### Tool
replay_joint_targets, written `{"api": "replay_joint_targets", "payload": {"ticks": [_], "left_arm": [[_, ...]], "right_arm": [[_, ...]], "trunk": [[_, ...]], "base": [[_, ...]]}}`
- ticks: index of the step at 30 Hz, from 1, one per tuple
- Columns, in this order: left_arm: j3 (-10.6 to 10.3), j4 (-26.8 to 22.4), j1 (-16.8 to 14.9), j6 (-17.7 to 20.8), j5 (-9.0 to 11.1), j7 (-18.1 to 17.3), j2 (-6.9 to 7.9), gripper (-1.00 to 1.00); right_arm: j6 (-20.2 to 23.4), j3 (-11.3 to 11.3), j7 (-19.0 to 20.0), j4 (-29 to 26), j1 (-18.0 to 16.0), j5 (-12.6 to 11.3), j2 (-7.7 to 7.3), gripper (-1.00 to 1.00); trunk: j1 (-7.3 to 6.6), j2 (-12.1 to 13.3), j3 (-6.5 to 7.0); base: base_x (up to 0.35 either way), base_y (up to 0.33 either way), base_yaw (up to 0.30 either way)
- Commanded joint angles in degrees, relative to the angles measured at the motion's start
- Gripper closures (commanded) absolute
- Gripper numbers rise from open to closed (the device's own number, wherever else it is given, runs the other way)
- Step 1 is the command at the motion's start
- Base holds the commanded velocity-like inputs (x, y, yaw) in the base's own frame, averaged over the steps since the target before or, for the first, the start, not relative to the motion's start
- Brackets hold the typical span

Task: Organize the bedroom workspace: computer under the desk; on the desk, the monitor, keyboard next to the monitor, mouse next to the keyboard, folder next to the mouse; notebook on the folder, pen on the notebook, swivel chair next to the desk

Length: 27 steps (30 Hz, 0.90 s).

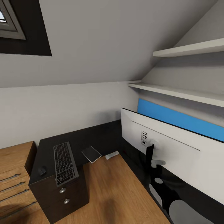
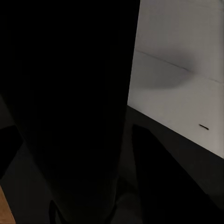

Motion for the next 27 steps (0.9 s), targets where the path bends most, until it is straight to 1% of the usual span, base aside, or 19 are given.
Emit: {"api": "replay_joint_targets", "payload": {"ticks": [1, 15, 20, 22, 27], "left_arm": [[-0.5, -0.1, 0.0, -0.1, 0.5, 0.2, 0.04, -1.00], [-0.5, -0.1, 0.0, -0.1, 0.5, 0.2, 0.04, -1.00], [-0.5, -0.1, 0.0, 0.0, 0.5, 0.2, 0.04, -1.00], [-0.5, -0.1, 0.0, 0.0, 0.5, 0.2, 0.04, -1.00], [-0.5, -0.1, 0.0, 0.0, 0.5, 0.2, 0.07, -1.00]], "right_arm": [[-0.3, 0.6, -0.4, 0.0, -0.1, -0.8, -0.06, 1.00], [-0.4, 0.6, -0.3, -0.1, -0.1, -0.8, -0.06, 1.00], [-0.4, 0.6, -0.3, -0.1, -0.1, -0.8, -0.06, 1.00], [-1.3, 0.6, -0.3, -0.1, -0.1, -0.8, -0.06, 1.00], [-1.5, 0.6, -0.3, -0.1, -0.1, -0.8, -0.06, 1.00]], "trunk": [[0.01, -0.1, -0.08], [0.01, -0.1, -0.08], [0.01, -0.1, -0.08], [0.01, -0.1, -0.08], [0.01, -0.1, -0.08]], "base": [[-0.008, -0.002, 0.000], [-0.001, 0.000, 0.000], [-0.181, -0.178, 0.000], [-0.228, -0.220, 0.000], [-0.229, -0.225, 0.000]]}}
